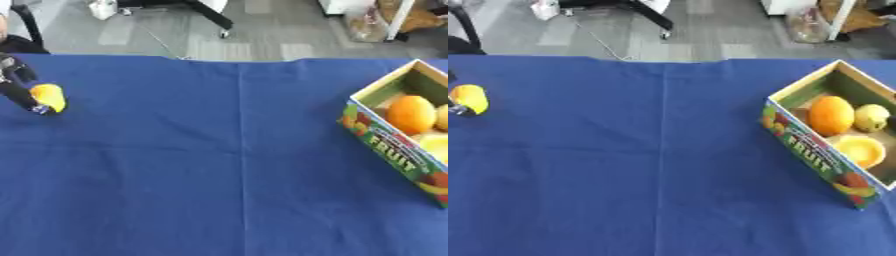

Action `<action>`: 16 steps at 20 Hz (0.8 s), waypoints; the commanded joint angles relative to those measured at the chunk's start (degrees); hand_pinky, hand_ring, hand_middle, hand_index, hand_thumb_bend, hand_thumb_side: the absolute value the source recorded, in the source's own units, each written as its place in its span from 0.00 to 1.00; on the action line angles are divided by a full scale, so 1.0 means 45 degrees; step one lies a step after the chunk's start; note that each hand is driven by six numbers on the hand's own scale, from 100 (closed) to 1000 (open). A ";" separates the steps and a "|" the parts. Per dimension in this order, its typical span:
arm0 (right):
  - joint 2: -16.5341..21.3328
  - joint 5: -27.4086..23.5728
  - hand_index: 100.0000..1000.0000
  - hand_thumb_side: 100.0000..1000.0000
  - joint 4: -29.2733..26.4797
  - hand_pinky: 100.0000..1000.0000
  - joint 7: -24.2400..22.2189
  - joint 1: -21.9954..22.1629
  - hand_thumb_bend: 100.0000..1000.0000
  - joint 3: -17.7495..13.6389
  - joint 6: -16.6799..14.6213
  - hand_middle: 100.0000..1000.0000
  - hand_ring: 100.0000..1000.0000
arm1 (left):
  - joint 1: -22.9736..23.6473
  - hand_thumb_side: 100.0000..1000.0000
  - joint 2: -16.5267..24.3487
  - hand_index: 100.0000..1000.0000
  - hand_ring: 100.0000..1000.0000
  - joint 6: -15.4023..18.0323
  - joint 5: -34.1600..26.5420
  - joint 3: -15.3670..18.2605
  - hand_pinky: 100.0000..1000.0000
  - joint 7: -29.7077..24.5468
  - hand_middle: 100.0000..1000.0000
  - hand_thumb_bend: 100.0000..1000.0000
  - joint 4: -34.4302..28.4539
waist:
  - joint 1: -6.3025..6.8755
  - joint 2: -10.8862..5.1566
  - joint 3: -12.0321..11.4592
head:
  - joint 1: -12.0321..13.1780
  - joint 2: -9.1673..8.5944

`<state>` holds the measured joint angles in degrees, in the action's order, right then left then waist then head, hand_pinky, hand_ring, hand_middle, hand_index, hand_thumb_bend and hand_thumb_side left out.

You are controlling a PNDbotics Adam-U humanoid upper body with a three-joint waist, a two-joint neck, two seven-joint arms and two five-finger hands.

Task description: Pick up the objects with one hand, pass them to the other hand, and then place them into the box on the other side of the table.

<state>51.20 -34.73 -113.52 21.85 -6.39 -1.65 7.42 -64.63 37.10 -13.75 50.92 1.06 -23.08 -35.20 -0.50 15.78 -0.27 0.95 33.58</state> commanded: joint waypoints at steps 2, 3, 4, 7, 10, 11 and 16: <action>0.0210 0.0170 0.89 0.45 -0.0237 0.67 0.0060 -0.0178 0.00 -0.0032 0.0039 0.81 0.88 | -0.0321 0.00 0.0319 0.75 0.75 -0.0117 -0.0085 0.0181 0.81 0.0173 0.69 0.63 -0.0191 | -0.0096 0.0055 0.0084 | -0.0013 -0.0248; 0.0187 0.0195 0.89 0.45 -0.0237 0.67 0.0054 -0.0199 0.00 -0.0006 0.0051 0.81 0.88 | -0.0325 0.00 0.0312 0.75 0.75 -0.0147 -0.0082 0.0187 0.81 0.0246 0.69 0.63 -0.0195 | -0.0091 0.0087 0.0114 | -0.0003 -0.0265; 0.0164 0.0221 0.88 0.45 -0.0237 0.67 0.0043 -0.0218 0.00 0.0020 0.0060 0.81 0.88 | -0.0325 0.00 0.0301 0.75 0.71 -0.0175 -0.0074 0.0187 0.76 0.0311 0.66 0.61 -0.0199 | -0.0080 0.0116 0.0139 | 0.0028 -0.0279; 0.0102 0.0288 0.88 0.45 -0.0237 0.68 0.0007 -0.0276 0.00 0.0088 0.0086 0.81 0.88 | -0.0262 0.00 0.0247 0.74 0.65 -0.0366 0.0001 0.0224 0.70 0.0532 0.63 0.60 -0.0186 | -0.0040 0.0192 0.0204 | 0.0184 -0.0316; 0.0054 0.0373 0.88 0.46 -0.0237 0.68 -0.0004 -0.0258 0.00 0.0108 0.0066 0.81 0.88 | -0.0218 0.00 0.0264 0.73 0.69 -0.0572 0.0167 0.0271 0.73 0.0948 0.64 0.58 -0.0229 | -0.0033 0.0256 0.0255 | 0.0260 -0.0309; 0.0024 0.0411 0.88 0.46 -0.0237 0.68 -0.0016 -0.0232 0.00 0.0120 0.0067 0.81 0.88 | -0.0209 0.00 0.0283 0.73 0.68 -0.0636 0.0281 0.0284 0.73 0.1180 0.64 0.58 -0.0256 | -0.0035 0.0276 0.0268 | 0.0281 -0.0301; -0.0085 0.0596 0.89 0.47 -0.0237 0.68 -0.0088 -0.0120 0.00 0.0163 0.0096 0.82 0.88 | -0.0285 0.00 0.0395 0.73 0.68 -0.0725 0.0473 0.0363 0.73 0.1914 0.64 0.62 -0.0351 | -0.0031 0.0333 0.0262 | 0.0375 -0.0297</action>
<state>49.69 -32.53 -113.52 21.55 -6.72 -0.45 7.80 -64.63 36.92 -16.93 52.58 2.10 -15.32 -35.60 -0.50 17.49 0.89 2.43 32.82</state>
